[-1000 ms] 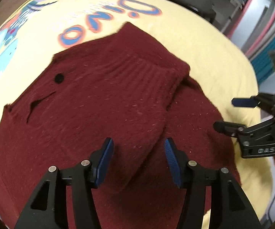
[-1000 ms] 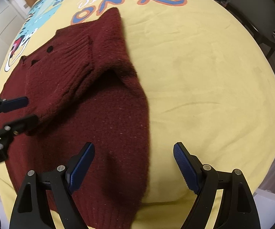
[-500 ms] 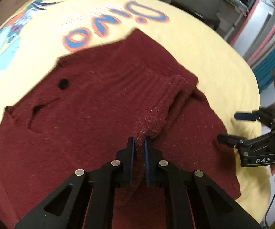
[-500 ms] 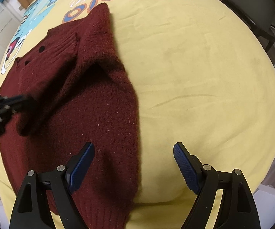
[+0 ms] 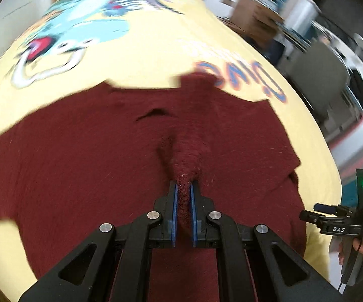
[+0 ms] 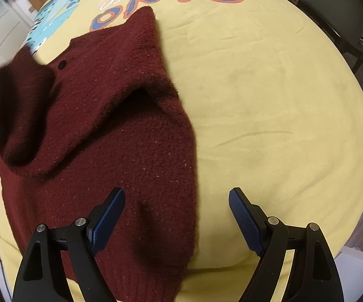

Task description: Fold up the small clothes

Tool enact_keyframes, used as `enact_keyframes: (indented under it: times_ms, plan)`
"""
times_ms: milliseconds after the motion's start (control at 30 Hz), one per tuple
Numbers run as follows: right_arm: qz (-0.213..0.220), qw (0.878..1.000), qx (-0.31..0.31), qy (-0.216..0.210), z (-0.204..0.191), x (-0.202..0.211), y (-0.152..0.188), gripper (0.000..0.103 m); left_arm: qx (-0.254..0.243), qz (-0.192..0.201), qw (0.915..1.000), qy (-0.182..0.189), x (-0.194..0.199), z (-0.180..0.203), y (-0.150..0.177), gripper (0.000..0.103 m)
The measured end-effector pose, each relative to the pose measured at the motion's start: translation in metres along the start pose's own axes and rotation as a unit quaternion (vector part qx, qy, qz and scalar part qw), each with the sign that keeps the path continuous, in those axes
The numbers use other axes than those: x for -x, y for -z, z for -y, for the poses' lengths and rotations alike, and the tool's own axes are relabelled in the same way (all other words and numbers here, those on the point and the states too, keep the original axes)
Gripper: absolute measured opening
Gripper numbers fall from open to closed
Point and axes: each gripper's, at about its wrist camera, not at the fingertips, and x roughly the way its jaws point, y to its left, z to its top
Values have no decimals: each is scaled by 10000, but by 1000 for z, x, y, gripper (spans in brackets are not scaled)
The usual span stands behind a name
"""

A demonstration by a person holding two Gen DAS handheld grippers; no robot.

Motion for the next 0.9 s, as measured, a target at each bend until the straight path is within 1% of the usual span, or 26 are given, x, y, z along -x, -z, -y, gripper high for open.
enact_keyframes:
  times_ms: [100, 200, 333, 367, 400, 433, 500, 533, 567, 600, 633, 700, 800, 900]
  plan:
    - [-20, 10000, 40, -1, -5, -1, 1, 85, 452, -108, 9989, -60, -2, -20, 16, 7]
    - [-48, 10000, 79, -16, -8, -6, -4, 85, 853, -243, 9961, -5, 1, -42, 30, 7]
    - [-89, 9998, 148, -30, -15, -10, -4, 85, 1127, -412, 9928, -5, 1, -55, 44, 9]
    - [-94, 9998, 167, -31, -18, -11, -5, 85, 1181, -456, 9920, -6, 2, -58, 47, 11]
    - [-98, 9998, 181, -36, -19, -12, -5, 85, 1190, -490, 9917, -33, 3, -61, 47, 20]
    - [-99, 9998, 193, -41, -21, -12, -5, 85, 1188, -538, 9914, -141, 6, -64, 48, 26]
    - [-93, 9997, 206, -45, -23, -12, -5, 85, 1176, -563, 9908, -367, 14, -72, 48, 52]
    - [-90, 9997, 210, -44, -24, -12, -5, 85, 1181, -550, 9906, -424, 18, -76, 47, 59]
    - [-81, 9997, 213, -47, -25, -12, -6, 85, 1202, -504, 9903, -490, 25, -82, 44, 70]
    - [-69, 9997, 216, -52, -26, -12, -5, 85, 1220, -447, 9901, -523, 29, -88, 42, 80]
    - [-64, 9997, 216, -56, -28, -11, -5, 85, 1227, -392, 9902, -543, 36, -94, 38, 83]
    - [-53, 9997, 215, -66, -27, -10, -4, 85, 1226, -261, 9900, -641, 48, -106, 30, 94]
    - [-46, 9997, 226, -82, -28, -10, -4, 85, 1190, -153, 9904, -686, 54, -119, 13, 96]
    - [-46, 9996, 248, -87, -29, -9, -4, 85, 1162, -388, 9909, -563, 36, -123, 0, 96]
